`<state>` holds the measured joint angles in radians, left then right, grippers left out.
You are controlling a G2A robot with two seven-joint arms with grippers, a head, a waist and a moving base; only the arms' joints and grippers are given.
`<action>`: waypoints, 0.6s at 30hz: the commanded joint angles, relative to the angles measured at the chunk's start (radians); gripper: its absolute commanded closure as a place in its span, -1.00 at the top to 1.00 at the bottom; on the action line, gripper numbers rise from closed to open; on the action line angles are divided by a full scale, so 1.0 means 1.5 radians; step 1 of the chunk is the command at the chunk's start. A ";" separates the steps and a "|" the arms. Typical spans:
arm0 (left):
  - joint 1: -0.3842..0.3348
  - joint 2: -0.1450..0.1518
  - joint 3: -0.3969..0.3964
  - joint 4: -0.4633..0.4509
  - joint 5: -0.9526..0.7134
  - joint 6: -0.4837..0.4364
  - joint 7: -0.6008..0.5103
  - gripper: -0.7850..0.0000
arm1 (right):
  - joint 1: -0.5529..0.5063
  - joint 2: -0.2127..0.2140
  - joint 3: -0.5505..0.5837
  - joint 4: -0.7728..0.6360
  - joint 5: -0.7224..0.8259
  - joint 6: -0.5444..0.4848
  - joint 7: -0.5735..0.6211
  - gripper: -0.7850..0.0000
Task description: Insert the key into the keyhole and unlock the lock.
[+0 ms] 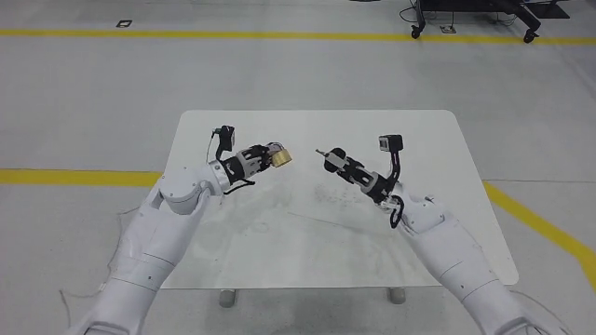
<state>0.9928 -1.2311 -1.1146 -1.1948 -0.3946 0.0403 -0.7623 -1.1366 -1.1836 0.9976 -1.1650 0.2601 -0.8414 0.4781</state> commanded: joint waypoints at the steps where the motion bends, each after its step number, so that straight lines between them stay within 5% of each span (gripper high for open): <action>1: -0.030 -0.009 0.018 0.040 -0.041 0.017 -0.013 -1.00 | 0.001 -0.008 -0.016 0.002 -0.022 0.019 -0.032 -1.00; 6: -0.086 -0.030 0.053 0.121 -0.083 0.038 0.006 -1.00 | -0.001 -0.021 -0.041 0.008 -0.065 0.046 -0.092 -1.00; 18: -0.080 -0.030 0.053 0.099 -0.064 0.025 0.034 -1.00 | -0.001 -0.021 -0.041 0.008 -0.065 0.046 -0.092 -1.00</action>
<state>0.8690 -1.2770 -1.0354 -1.0303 -0.5100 0.0872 -0.7376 -1.1374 -1.2155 0.9368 -1.1526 0.1621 -0.7716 0.3399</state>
